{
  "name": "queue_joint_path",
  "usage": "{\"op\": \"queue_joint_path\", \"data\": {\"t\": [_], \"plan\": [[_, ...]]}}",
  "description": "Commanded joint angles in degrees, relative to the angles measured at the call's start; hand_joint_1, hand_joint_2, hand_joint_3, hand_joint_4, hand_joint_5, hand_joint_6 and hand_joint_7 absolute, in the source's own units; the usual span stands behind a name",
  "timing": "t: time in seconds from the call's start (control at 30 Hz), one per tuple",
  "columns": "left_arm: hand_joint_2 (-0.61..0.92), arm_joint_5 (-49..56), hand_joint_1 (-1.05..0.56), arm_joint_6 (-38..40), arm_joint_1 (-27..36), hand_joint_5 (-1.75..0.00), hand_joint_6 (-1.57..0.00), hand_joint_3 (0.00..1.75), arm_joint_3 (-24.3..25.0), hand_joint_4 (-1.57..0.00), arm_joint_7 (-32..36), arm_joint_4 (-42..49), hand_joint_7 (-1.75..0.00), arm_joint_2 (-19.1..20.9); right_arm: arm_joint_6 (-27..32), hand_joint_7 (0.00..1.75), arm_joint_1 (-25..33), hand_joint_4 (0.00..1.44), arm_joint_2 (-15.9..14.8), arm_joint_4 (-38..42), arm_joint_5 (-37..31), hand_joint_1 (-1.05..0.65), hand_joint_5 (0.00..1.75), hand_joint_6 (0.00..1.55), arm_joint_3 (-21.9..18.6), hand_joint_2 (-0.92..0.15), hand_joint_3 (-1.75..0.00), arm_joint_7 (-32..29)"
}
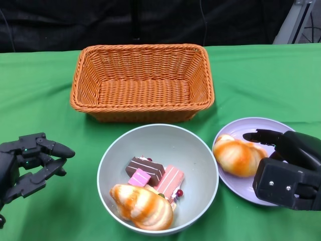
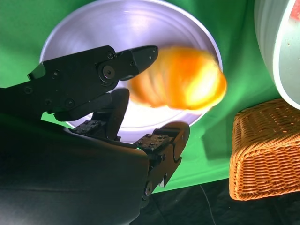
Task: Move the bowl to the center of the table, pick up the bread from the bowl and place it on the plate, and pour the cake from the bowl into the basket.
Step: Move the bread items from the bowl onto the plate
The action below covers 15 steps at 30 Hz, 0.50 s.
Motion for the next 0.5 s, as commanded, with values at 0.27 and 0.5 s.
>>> {"op": "queue_joint_path", "data": {"t": [0.27, 0.5], "plan": [[0.92, 1.04, -0.07, 0.47, 0.38, -1.23, -0.88, 0.33, 0.07, -0.8, 1.09, -0.34, -0.84, 1.77, 6.1, 0.0, 1.67, 0.41, -2.8, -10.55, -8.43, -0.63, 0.2, 0.02, 4.15, -0.92, -0.05, 7.53], [0.92, 0.79, -0.07, -0.11, 0.0, -1.25, -0.86, 0.34, 0.14, -0.8, 0.61, 0.56, -0.89, 1.82, 10.86, 0.0, 1.85, 0.42, -3.12, -17.36, -13.54, -0.68, 0.18, 0.0, 5.36, -0.92, -0.06, 14.02]]}}
